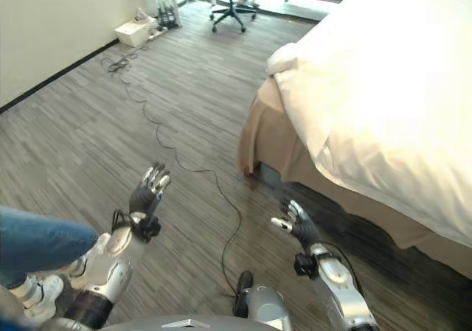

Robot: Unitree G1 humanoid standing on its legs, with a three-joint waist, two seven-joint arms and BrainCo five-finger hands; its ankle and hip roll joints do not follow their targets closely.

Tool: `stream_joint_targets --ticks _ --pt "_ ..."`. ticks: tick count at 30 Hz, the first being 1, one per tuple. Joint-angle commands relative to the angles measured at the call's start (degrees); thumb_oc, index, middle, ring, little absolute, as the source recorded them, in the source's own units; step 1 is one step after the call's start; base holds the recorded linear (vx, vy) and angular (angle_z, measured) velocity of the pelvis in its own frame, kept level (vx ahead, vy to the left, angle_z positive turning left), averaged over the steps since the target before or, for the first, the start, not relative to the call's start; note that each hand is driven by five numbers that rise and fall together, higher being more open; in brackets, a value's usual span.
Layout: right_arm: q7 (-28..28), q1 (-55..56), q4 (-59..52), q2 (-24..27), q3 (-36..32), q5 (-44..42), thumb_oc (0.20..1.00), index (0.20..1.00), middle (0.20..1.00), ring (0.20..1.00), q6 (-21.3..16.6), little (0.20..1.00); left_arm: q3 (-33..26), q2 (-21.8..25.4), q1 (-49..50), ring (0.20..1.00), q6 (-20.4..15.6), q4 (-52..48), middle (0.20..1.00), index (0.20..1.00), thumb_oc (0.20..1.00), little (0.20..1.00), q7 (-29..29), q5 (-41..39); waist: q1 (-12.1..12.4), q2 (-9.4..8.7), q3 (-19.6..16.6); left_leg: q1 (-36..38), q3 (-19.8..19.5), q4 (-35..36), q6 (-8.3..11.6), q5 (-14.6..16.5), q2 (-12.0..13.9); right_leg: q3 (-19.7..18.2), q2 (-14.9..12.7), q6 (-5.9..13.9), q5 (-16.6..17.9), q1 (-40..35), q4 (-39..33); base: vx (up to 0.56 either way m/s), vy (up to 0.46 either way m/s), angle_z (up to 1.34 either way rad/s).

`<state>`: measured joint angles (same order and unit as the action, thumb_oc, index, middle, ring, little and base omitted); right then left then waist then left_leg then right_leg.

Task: Making the bed.

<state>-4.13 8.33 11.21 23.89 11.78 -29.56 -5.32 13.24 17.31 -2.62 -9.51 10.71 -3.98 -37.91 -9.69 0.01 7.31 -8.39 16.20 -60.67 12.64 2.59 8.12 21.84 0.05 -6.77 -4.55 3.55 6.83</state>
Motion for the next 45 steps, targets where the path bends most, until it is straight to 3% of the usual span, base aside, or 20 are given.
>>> stream_joint_targets --ticks 1,3,4,5,6,7,10,15,16,17,18,20,22,28,31,35,38,39,41,45 --pt "1.99 0.45 -4.6 3.27 -0.34 -0.53 1.0 1.0 1.0 1.0 -2.83 1.0 0.23 -0.36 -3.17 1.0 -2.74 0.11 1.0 1.0 1.0 1.0 -0.93 -1.78 -1.5 -0.64 1.32 5.11 -0.11 23.74 -4.12 -7.63 1.93 -4.06 -3.94 7.37 2.84 -5.03 -6.29 0.38 0.142 -1.2" --pt "2.1 0.56 -4.61 3.02 -0.64 -1.21 1.0 1.0 1.0 1.0 -3.1 1.0 0.12 -0.44 -3.5 1.0 -2.79 0.28 1.0 1.0 1.0 1.0 -0.93 -2.36 -1.35 -0.68 1.18 4.46 -1.51 28.46 -5.39 -5.79 2.04 -6.15 -4.44 8.34 2.57 -5.68 -6.51 0.35 0.232 -1.05" --pt "1.9 1.12 -4.18 2.68 -0.85 -0.85 1.0 1.0 1.0 1.0 -3.34 1.0 -0.11 0.27 -3.22 1.0 -2.85 0.15 1.0 1.0 1.0 1.0 -0.86 -1.29 -0.57 -0.1 0.78 3.86 -5.59 43.29 -7.06 -3.86 3.48 -10.11 -5.85 10.98 1.68 -6.59 -6.29 0.57 0.401 -1.42" --pt "1.58 1.12 -3.52 2.79 -0.52 -0.35 1.0 1.0 1.0 1.0 -3.14 1.0 -0.22 0.35 -2.94 1.0 -3.09 0.26 1.0 1.0 1.0 1.0 -0.81 -1.12 0.06 0.31 0.79 4.83 -8.57 48.14 -6.98 -3.76 2.98 -12.16 -6.32 11.41 1.09 -7.03 -6.02 0.62 0.429 -1.6" --pt "1.53 1.01 -3.0 2.96 -0.17 0.78 1.0 1.0 1.0 1.0 -3.12 1.0 -0.67 0.65 -2.36 1.0 -3.41 -0.08 1.0 1.0 1.0 1.0 -0.96 -0.59 1.64 0.91 0.49 5.11 -15.66 52.72 -6.49 -4.32 1.5 -15.39 -6.32 11.71 0.4 -7.45 -6.01 0.31 0.199 -1.25" --pt "1.54 1.01 -3.0 2.96 -0.18 0.78 1.0 1.0 1.0 1.0 -3.12 1.0 -0.67 0.65 -2.35 1.0 -3.4 -0.09 1.0 1.0 1.0 1.0 -0.97 -0.58 1.64 0.88 0.41 5.15 -15.63 53.03 -6.5 -4.57 1.45 -15.39 -6.35 11.71 0.46 -7.35 -6.02 0.35 0.207 -1.27" --pt "0.52 -1.38 -1.27 2.78 1.26 1.63 1.0 1.0 1.0 1.0 -2.55 1.0 -4.28 0.98 1.18 1.0 -4.82 -0.73 1.0 1.0 1.0 1.0 -1.58 -0.62 4.36 1.18 -0.1 5.2 -36.8 56.36 -4.49 -3.8 -1.23 -27.3 -6.78 13.07 -0.12 -7.28 -5.2 0.46 0.289 -1.79" --pt "0.21 -0.84 -0.01 0.51 -0.07 1.37 1.0 1.0 1.0 1.0 -1.43 1.0 -4.59 3.54 2.4 1.0 -3.88 -0.77 1.0 1.0 1.0 1.0 0.17 1.15 3.17 0.66 -0.22 7.4 -28.02 60.92 -7.0 -2.33 -2.47 -33.14 -10.49 17.23 5.2 -4.18 -6.22 0.26 0.402 -1.56" --pt "0.51 -0.83 0.08 -0.31 0.07 1.35 1.0 1.0 1.0 1.0 -1.29 1.0 -4.75 4.16 2.61 1.0 -3.78 -1.0 1.0 1.0 1.0 1.0 0.28 1.68 3.06 0.33 -0.12 8.17 -25.39 62.06 -7.76 -2.14 -2.72 -34.32 -10.96 18.18 6.82 -2.78 -6.14 0.08 0.367 -1.39" --pt "0.84 -1.46 0.26 -2.32 0.51 -1.06 1.0 1.0 1.0 1.0 -1.6 1.0 -5.34 6.06 2.84 1.0 -3.59 -1.79 1.0 1.0 1.0 1.0 -0.06 3.11 3.5 0.01 1.07 9.81 -19.77 63.65 -9.53 -2.15 -3.45 -33.43 -12.15 19.5 12.54 1.69 -4.04 0.08 0.362 -1.88" --pt "0.84 -1.46 0.26 -2.32 0.51 -1.06 1.0 1.0 1.0 1.0 -1.6 1.0 -5.34 6.06 2.84 1.0 -3.59 -1.79 1.0 1.0 1.0 1.0 -0.06 3.11 3.53 0.01 1.03 9.78 -19.74 63.65 -9.53 -2.16 -3.46 -33.47 -12.15 19.5 12.55 1.75 -4.03 -0.02 0.455 -1.87" --pt "-0.54 -2.07 0.6 -3.28 2.52 -1.18 1.0 1.0 1.0 1.0 -1.2 1.0 -6.53 6.96 2.96 1.0 -3.58 -1.89 1.0 1.0 1.0 1.0 -0.49 3.46 5.07 1.6 2.28 11.34 -13.55 64.99 -10.42 -1.97 -3.53 -18.94 -13.17 17.51 10.02 4.49 0.9 -0.12 0.399 -1.44" --pt "-1.0 -1.98 1.02 -3.28 3.32 -0.43 1.0 1.0 1.0 1.0 -0.78 1.0 -6.94 6.51 3.76 1.0 -3.14 -1.88 1.0 1.0 1.0 1.0 -0.17 3.68 5.46 2.08 2.0 11.38 -10.47 65.09 -11.0 -2.13 -4.21 -12.53 -13.03 16.3 7.35 3.39 3.79 -0.07 0.323 -1.69" --pt "-1.58 -1.5 1.32 -2.98 2.66 -1.54 1.0 1.0 1.0 1.0 -0.86 1.0 -6.5 3.97 5.32 1.0 -2.47 -1.78 1.0 1.0 1.0 1.0 1.14 3.02 4.89 1.81 0.44 12.11 -5.14 65.57 -11.56 -2.32 -5.55 -11.29 -6.21 14.7 2.38 0.0 3.3 0.0 0.131 -0.74" --pt "-1.15 -1.2 0.72 -2.95 2.39 -2.21 1.0 1.0 1.0 1.0 -1.33 1.0 -5.84 2.99 5.36 1.0 -2.06 -1.7 1.0 1.0 1.0 1.0 1.58 2.39 5.28 0.7 -0.31 12.8 -2.25 64.73 -10.89 -2.04 -5.45 -5.02 -5.44 13.76 2.77 -2.01 -3.66 0.04 -0.061 -0.51" --pt "-1.27 -2.08 1.26 -2.55 3.06 -3.45 1.0 1.0 1.0 1.0 -1.37 1.0 -5.43 2.37 4.86 1.0 -2.06 -1.58 1.0 1.0 1.0 1.0 2.26 1.37 5.93 -1.16 0.15 10.83 -2.56 56.38 -9.76 -1.44 -4.16 -9.31 -3.62 12.5 3.08 -4.91 -7.95 0.03 -0.143 -0.55" --pt "-1.19 -2.35 2.37 -0.81 3.3 -1.98 1.0 1.0 1.0 1.0 -1.3 1.0 -4.52 2.09 4.1 1.0 -2.15 -1.47 1.0 1.0 1.0 1.0 2.23 1.24 7.66 -2.5 2.13 4.71 -9.4 43.64 -8.74 -2.25 -4.56 -11.55 -3.61 10.94 2.79 -6.27 -8.48 0.0 -0.079 -0.13" --pt "-0.47 -2.61 2.52 -0.66 3.15 -2.17 1.0 1.0 1.0 1.0 -1.23 1.0 -4.52 1.81 4.0 1.0 -2.2 -1.49 1.0 1.0 1.0 1.0 1.59 1.03 8.35 -2.61 2.5 3.79 -13.74 43.35 -8.76 -2.06 -6.07 -12.64 -3.75 10.91 2.7 -6.55 -8.76 0.01 0.003 -0.1" --pt "-0.42 -2.79 2.6 -0.96 3.0 -3.18 1.0 1.0 1.0 1.0 -1.26 1.0 -4.83 1.48 4.1 1.0 -2.33 -1.58 1.0 1.0 1.0 1.0 1.1 0.57 8.68 -2.83 2.3 3.27 -16.35 45.36 -9.01 -1.79 -6.71 -13.49 -4.25 11.19 2.83 -6.59 -9.12 0.05 0.028 -0.46" --pt "-1.36 0.16 1.83 0.12 0.82 -2.18 1.0 1.0 1.0 1.0 -1.51 1.0 -5.91 1.65 5.83 1.0 -2.46 -1.09 1.0 1.0 1.0 1.0 0.93 0.89 9.09 -2.46 1.11 2.69 -19.66 55.97 -8.2 -3.81 -3.55 -14.71 -5.18 12.55 2.38 -8.32 -10.84 0.18 0.085 -0.32"
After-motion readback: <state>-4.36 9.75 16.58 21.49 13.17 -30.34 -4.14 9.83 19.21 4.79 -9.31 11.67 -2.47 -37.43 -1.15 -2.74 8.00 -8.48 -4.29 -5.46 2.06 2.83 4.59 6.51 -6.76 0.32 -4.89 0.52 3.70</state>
